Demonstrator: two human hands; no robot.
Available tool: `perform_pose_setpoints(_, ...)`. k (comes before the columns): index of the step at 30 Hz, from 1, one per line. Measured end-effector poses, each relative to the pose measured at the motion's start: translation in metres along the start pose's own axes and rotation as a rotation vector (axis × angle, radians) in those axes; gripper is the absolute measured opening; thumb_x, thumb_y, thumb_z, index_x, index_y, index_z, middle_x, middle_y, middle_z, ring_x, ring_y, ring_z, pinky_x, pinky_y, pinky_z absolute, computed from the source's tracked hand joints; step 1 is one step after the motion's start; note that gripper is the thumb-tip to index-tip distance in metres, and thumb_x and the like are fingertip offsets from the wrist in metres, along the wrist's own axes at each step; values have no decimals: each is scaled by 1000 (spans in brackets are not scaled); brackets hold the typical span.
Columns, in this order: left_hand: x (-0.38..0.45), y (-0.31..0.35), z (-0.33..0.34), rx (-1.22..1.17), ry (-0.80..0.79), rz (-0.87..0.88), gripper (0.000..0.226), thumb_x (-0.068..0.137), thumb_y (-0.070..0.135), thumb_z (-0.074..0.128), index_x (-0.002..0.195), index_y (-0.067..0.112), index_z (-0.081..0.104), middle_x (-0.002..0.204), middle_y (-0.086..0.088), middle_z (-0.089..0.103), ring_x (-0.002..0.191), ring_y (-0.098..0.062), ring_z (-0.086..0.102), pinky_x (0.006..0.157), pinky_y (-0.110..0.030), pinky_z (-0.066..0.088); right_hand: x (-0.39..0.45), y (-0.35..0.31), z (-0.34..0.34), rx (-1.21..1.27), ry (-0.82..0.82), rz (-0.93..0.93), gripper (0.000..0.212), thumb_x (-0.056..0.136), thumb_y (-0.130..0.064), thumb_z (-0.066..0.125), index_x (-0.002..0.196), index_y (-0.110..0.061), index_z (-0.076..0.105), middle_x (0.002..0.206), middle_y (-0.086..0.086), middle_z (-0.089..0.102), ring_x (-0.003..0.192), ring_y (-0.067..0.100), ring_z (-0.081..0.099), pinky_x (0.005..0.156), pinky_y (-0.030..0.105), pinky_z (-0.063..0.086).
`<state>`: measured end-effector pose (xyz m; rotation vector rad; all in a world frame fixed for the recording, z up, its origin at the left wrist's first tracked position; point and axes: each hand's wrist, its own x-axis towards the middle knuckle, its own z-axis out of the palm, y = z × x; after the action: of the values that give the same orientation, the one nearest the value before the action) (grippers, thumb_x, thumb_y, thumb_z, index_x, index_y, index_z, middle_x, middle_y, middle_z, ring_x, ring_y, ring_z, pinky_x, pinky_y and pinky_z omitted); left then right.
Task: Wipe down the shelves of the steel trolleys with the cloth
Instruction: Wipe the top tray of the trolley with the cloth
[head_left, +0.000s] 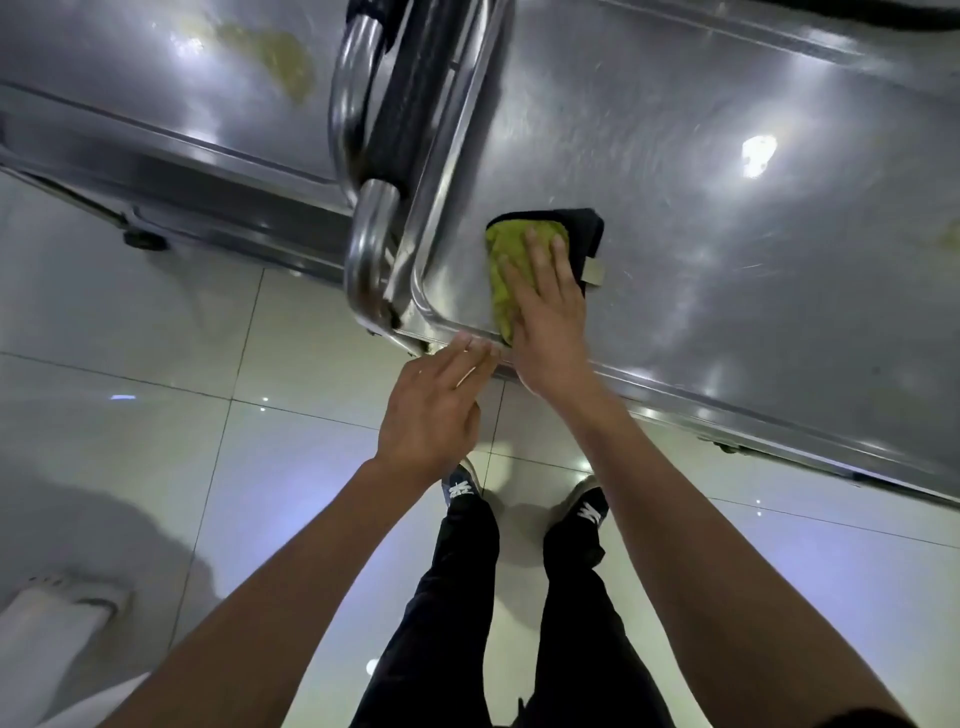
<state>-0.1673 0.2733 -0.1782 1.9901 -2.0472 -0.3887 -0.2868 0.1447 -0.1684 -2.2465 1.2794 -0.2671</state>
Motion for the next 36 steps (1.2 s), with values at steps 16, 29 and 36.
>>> perform_pose_setpoints(16, -3, 13, 1, 215, -173, -70, 64, 83, 17, 34, 146, 16, 44, 149, -3, 46, 144, -23, 37, 94, -43, 36, 9, 19, -6, 146, -4, -141, 53, 91, 4, 50, 139, -15, 56, 159, 6, 30, 151, 31, 14, 122, 41, 19)
perform_pose_setpoints(29, 45, 99, 2, 180, -40, -284, 20, 89, 23, 59, 107, 21, 69, 120, 0, 62, 115, -25, 54, 96, -47, 40, -81, 153, -99, 36, 47, 1, 53, 96, 3, 52, 146, -14, 47, 162, 10, 21, 152, 34, 9, 119, 46, 22)
perform_pose_setpoints(36, 116, 229, 47, 96, -169, -111, 27, 96, 28, 48, 113, 19, 67, 130, 0, 57, 123, -23, 46, 97, -44, 35, -120, 212, -143, -24, 42, 101, 65, 92, 4, 53, 151, -19, 38, 165, 8, 12, 153, 31, 3, 114, 51, 30)
